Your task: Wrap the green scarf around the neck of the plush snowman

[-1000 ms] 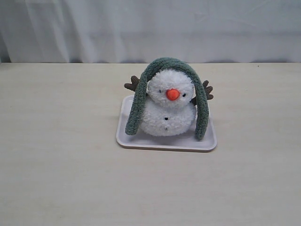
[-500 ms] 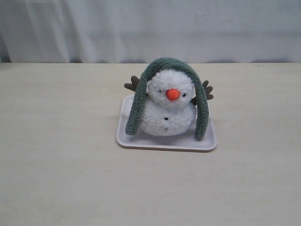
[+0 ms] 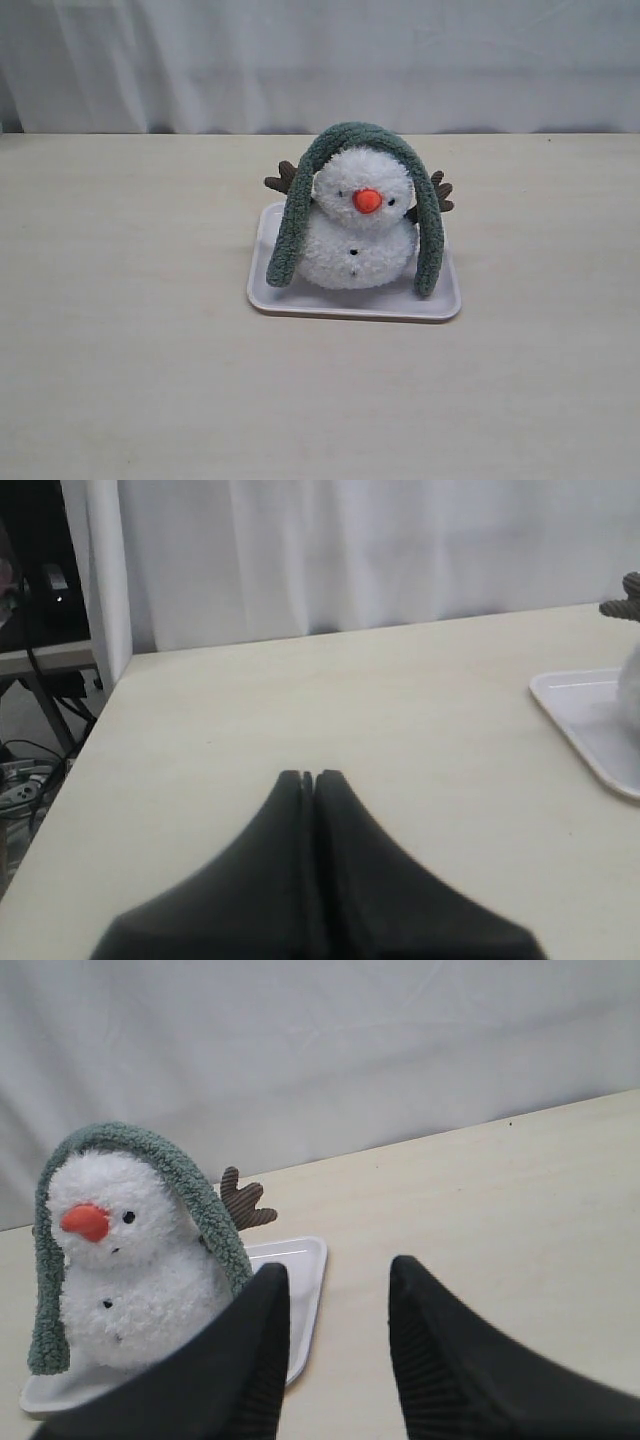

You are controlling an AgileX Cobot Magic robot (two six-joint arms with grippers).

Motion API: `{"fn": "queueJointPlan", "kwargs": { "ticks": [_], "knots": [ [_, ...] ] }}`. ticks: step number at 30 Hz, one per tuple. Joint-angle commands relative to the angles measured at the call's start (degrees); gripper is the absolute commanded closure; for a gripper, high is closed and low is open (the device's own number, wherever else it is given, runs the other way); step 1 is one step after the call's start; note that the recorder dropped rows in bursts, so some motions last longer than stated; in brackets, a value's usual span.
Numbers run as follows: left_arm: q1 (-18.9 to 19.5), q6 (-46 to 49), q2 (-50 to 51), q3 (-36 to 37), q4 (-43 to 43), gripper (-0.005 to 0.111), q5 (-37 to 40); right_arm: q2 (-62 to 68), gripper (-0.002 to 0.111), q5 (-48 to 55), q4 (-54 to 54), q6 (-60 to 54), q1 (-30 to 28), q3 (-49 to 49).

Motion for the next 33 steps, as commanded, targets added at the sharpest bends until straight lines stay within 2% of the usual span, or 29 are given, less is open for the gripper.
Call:
{"fn": "queueJointPlan", "kwargs": {
  "ticks": [1,20,24,33],
  "knots": [
    [0.19,-0.26,-0.12,0.19,0.08,0.107,1.18,0.10,0.075,0.27,0.07,-0.17,0.00,0.08],
    [0.19,-0.26,-0.12,0.19,-0.45,0.107,0.94,0.10,0.075,0.27,0.07,-0.17,0.00,0.08],
    [0.19,-0.26,-0.12,0.19,-0.45,0.107,0.94,0.10,0.075,0.27,-6.23,-10.64,0.00,0.08],
    [0.19,-0.26,-0.12,0.19,-0.45,0.107,0.94,0.10,0.075,-1.75,-6.23,-13.15,0.00,0.08]
  ]
}}
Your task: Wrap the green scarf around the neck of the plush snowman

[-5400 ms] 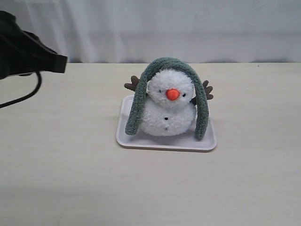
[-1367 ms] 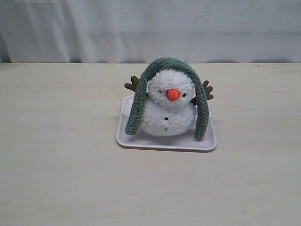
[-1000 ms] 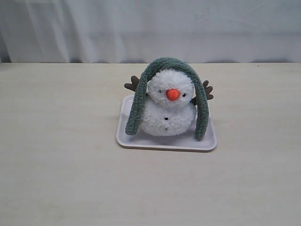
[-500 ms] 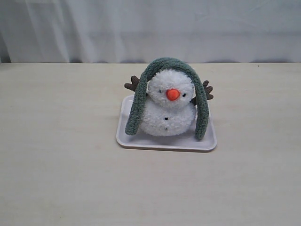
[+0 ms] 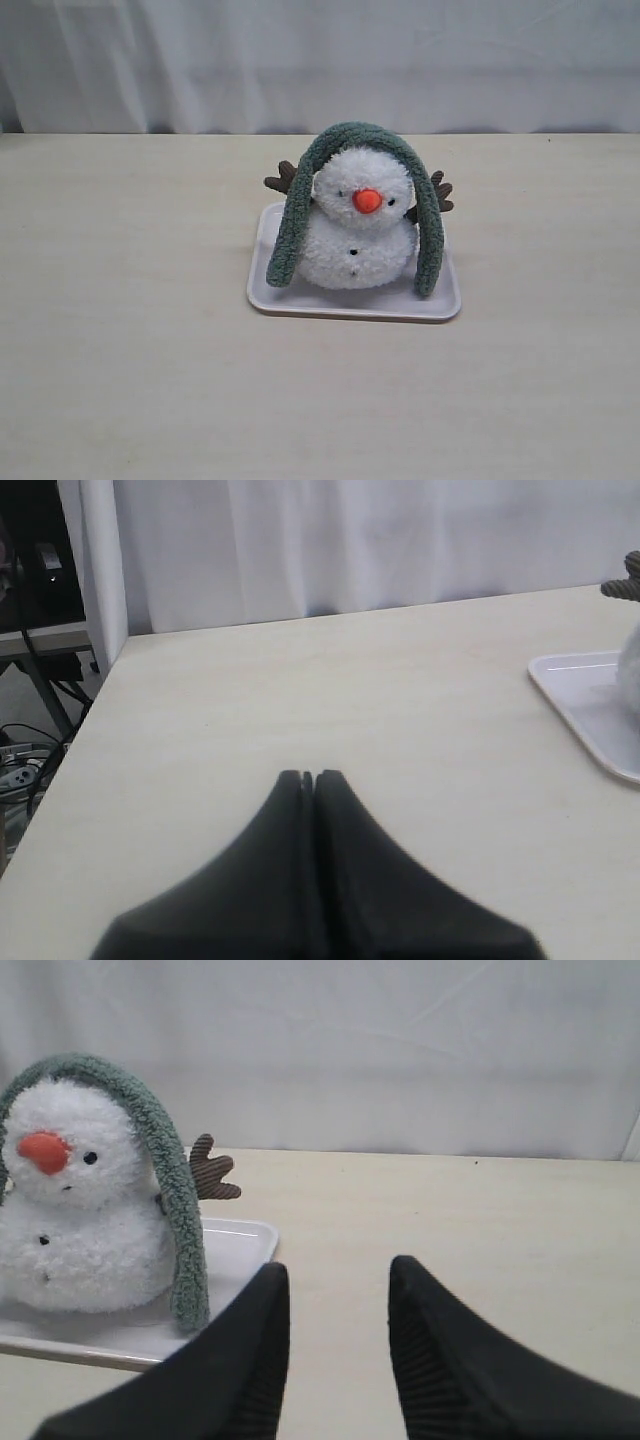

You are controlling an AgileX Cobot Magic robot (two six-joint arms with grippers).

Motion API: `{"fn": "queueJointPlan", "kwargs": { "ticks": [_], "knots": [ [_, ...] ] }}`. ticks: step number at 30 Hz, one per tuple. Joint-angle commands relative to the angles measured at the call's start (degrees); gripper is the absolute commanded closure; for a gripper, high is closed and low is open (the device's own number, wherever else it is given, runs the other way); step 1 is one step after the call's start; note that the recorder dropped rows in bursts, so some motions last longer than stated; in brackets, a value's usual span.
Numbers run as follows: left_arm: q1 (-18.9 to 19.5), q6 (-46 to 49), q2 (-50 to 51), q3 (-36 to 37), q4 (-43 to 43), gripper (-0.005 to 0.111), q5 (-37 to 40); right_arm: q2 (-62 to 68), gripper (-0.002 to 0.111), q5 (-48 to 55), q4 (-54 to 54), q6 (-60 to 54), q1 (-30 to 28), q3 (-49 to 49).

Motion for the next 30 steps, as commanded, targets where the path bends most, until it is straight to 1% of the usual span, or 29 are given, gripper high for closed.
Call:
{"fn": "queueJointPlan", "kwargs": {
  "ticks": [1,3,5,8,10,13,16,19,23,27,30],
  "knots": [
    [0.19,-0.26,-0.12,0.19,-0.34,0.107,-0.21,0.10,0.075,-3.38,-0.49,-2.60,0.00,0.08],
    [0.19,-0.26,-0.12,0.19,-0.34,0.107,-0.21,0.10,0.075,-5.90,1.94,0.32,0.00,0.08],
    [0.19,-0.26,-0.12,0.19,-0.34,0.107,-0.21,0.10,0.075,-10.57,3.22,2.67,0.00,0.08],
    [0.19,-0.26,-0.12,0.19,-0.34,0.107,-0.21,0.10,0.077,-14.87,9.87,14.14,0.00,0.08],
    [0.19,-0.26,-0.12,0.19,-0.34,0.107,0.08,0.10,0.084,-15.92,10.37,19.58,0.00,0.08],
    [0.19,-0.26,-0.12,0.19,-0.24,0.107,0.14,0.10,0.095,-15.91,10.37,19.84,0.00,0.08],
    [0.19,-0.26,-0.12,0.19,-0.24,0.107,0.14,0.10,0.104,-12.29,7.98,19.74,0.00,-1.24],
    [0.19,-0.26,-0.12,0.19,-0.24,0.107,0.14,0.10,0.104,-7.40,7.13,19.58,0.00,-5.85],
    [0.19,-0.26,-0.12,0.19,-0.24,0.107,0.14,0.98,0.104,-2.46,7.13,14.80,0.00,-13.86],
    [0.19,-0.26,-0.12,0.19,-0.24,0.107,0.14,6.02,0.104,4.32,6.37,12.59,0.00,-22.58],
    [0.19,-0.26,-0.12,0.19,-0.24,0.107,0.14,12.00,0.104,10.19,2.79,11.35,0.00,-28.66]
  ]
}}
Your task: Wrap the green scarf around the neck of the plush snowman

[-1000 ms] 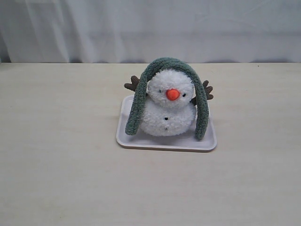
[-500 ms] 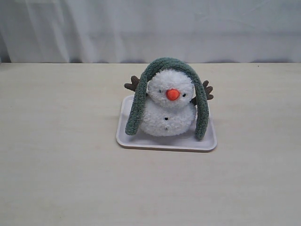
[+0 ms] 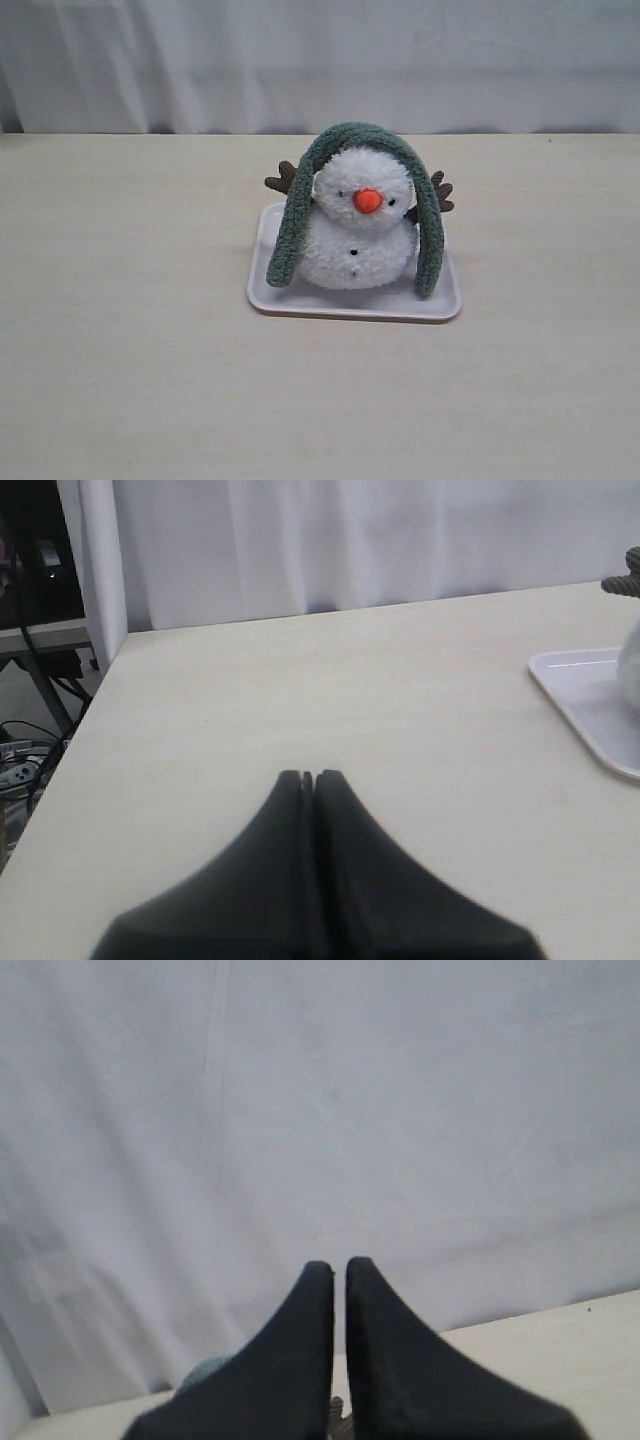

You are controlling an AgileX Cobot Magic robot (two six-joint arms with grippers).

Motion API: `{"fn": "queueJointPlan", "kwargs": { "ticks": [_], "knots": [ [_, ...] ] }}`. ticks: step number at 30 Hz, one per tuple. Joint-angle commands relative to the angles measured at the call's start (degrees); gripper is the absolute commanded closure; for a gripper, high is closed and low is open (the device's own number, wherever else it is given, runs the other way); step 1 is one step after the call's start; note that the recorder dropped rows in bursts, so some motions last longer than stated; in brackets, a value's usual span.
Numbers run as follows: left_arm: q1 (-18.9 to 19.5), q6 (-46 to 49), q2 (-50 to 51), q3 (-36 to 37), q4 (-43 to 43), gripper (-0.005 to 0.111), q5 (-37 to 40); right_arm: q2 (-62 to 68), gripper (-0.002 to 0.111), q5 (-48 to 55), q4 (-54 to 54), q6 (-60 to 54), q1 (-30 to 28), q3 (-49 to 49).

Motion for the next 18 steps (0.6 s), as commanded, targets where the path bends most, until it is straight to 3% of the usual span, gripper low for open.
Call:
{"fn": "queueJointPlan", "kwargs": {
  "ticks": [1,6,12,18],
  "knots": [
    [0.19,-0.26,-0.12,0.19,-0.24,0.107,-0.29,8.96,0.104,10.91,-5.30,-2.29,0.00,-9.03],
    [0.19,-0.26,-0.12,0.19,-0.24,0.107,-0.29,25.05,0.094,22.89,-7.24,-5.64,0.00,-21.22],
    [0.19,-0.26,-0.12,0.19,-0.24,0.107,-0.29,45.87,0.059,33.43,-4.55,-9.83,0.00,-35.80],
    [0.19,-0.26,-0.12,0.19,-0.24,0.107,-0.29,63.76,0.062,44.24,11.40,-26.17,0.11,-49.22]
  ]
}}
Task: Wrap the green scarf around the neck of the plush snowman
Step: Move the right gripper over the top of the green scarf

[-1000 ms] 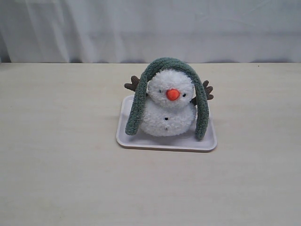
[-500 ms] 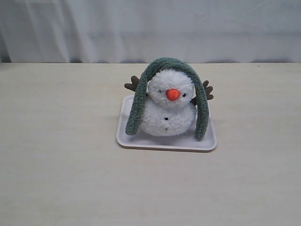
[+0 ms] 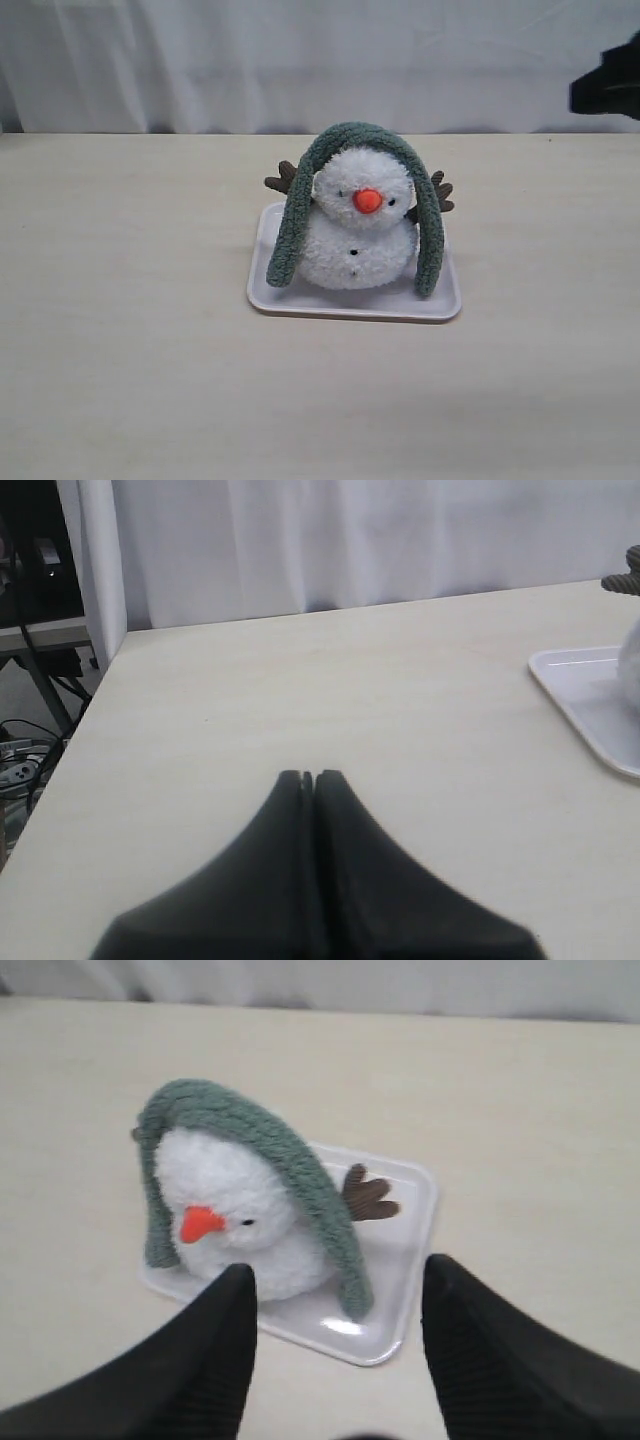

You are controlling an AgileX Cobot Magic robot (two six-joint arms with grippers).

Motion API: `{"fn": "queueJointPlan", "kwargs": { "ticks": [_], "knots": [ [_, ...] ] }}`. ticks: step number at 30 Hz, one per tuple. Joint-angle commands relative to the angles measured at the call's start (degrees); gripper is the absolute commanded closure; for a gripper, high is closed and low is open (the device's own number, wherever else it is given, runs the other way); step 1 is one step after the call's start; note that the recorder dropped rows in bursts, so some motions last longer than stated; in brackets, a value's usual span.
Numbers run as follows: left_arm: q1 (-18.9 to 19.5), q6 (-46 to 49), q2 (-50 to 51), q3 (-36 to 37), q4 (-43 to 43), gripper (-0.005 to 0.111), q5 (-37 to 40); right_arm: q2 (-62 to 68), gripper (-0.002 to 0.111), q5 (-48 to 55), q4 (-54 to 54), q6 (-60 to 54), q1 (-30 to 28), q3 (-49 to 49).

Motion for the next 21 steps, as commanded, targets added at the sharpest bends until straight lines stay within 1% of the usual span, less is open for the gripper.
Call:
{"fn": "queueJointPlan", "kwargs": {
  "ticks": [1,6,7,9,11,12,14,17,19,21],
  "knots": [
    [0.19,-0.26,-0.12,0.19,-0.24,0.107,-0.29,10.70,0.062,7.06,11.41,-12.62,0.11,-8.97],
    [0.19,-0.26,-0.12,0.19,-0.24,0.107,-0.29,22.70,0.062,6.95,13.08,-18.14,0.11,-17.28],
    [0.19,-0.26,-0.12,0.19,-0.24,0.107,-0.29,27.02,0.062,4.27,13.61,-18.57,0.11,-21.04],
    [0.19,-0.26,-0.12,0.19,-0.24,0.107,-0.29,31.63,0.062,4.20,15.29,-18.57,0.11,-25.59],
    [0.19,-0.26,-0.12,0.19,-0.24,0.107,-0.29,36.65,0.062,8.67,15.88,-19.60,0.11,-31.55],
    [0.19,-0.26,-0.12,0.19,-0.24,0.107,-0.29,40.42,0.062,13.88,15.88,-19.60,0.11,-36.27],
    [0.19,-0.26,-0.12,0.19,-0.24,0.107,-0.29,43.95,0.061,22.18,15.88,-19.76,0.11,-40.97],
    [0.19,-0.26,-0.12,0.19,-0.24,0.107,-0.29,42.61,0.061,22.18,15.07,-23.17,0.11,-40.42],
    [0.19,-0.26,-0.12,0.19,-0.24,0.107,-0.29,40.21,0.061,22.18,16.18,-29.07,0.85,-37.87],
    [0.19,-0.26,-0.12,0.19,-0.36,0.107,-0.13,39.43,0.061,22.18,15.02,-30.89,3.87,-36.18]
  ]
}}
